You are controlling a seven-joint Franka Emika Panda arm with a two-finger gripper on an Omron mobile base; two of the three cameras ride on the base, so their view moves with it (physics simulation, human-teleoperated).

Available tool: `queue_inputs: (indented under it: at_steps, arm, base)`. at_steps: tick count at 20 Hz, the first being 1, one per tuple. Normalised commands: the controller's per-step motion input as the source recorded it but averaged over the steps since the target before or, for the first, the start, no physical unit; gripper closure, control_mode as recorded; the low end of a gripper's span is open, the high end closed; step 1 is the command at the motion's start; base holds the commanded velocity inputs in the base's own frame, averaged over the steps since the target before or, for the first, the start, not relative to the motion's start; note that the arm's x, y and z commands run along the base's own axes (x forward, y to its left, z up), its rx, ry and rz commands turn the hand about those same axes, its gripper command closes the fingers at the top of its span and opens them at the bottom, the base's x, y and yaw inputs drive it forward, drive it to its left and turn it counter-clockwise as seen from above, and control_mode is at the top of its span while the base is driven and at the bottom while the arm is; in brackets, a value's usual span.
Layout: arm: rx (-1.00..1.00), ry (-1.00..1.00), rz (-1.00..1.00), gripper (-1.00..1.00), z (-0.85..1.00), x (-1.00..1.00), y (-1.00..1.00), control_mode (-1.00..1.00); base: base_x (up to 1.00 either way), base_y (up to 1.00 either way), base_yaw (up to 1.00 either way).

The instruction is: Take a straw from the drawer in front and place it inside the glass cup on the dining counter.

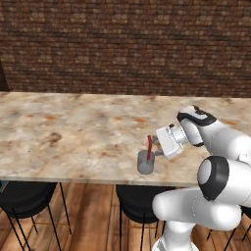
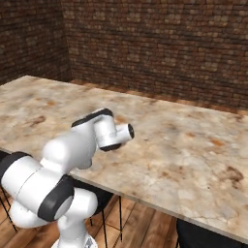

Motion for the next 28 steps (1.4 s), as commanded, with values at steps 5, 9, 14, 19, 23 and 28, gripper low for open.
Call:
queue_inputs:
  at_steps: [5, 9, 14, 19, 23, 28]
  arm:
    - [-0.30, 0.00, -0.06, -1.00, 0.00, -0.04, -0.09, -1.00]
    - [-0.30, 0.01, -0.12, -1.00, 0.00, 0.00, 0.00, -1.00]
    - [-0.28, 0.06, -0.12, -1.00, 0.00, 0.00, -0.06, -1.00]
    - [-0.23, 0.08, -0.12, -1.00, 0.01, -0.21, -0.34, -1.00]
    - [-0.20, 0.10, -0.10, -1.00, 0.13, -0.45, -0.52, -1.00]
    - [-0.13, 0.10, -0.09, -1.00, 0.03, -0.82, -0.45, -1.00]
  base:
    - [0.00, 0.00, 0.00]
    - [0.00, 0.00, 0.00]
    - [0.00, 0.00, 0.00]
    - [0.00, 0.00, 0.00]
    - [0.00, 0.00, 0.00]
    - [0.00, 0.00, 0.00]
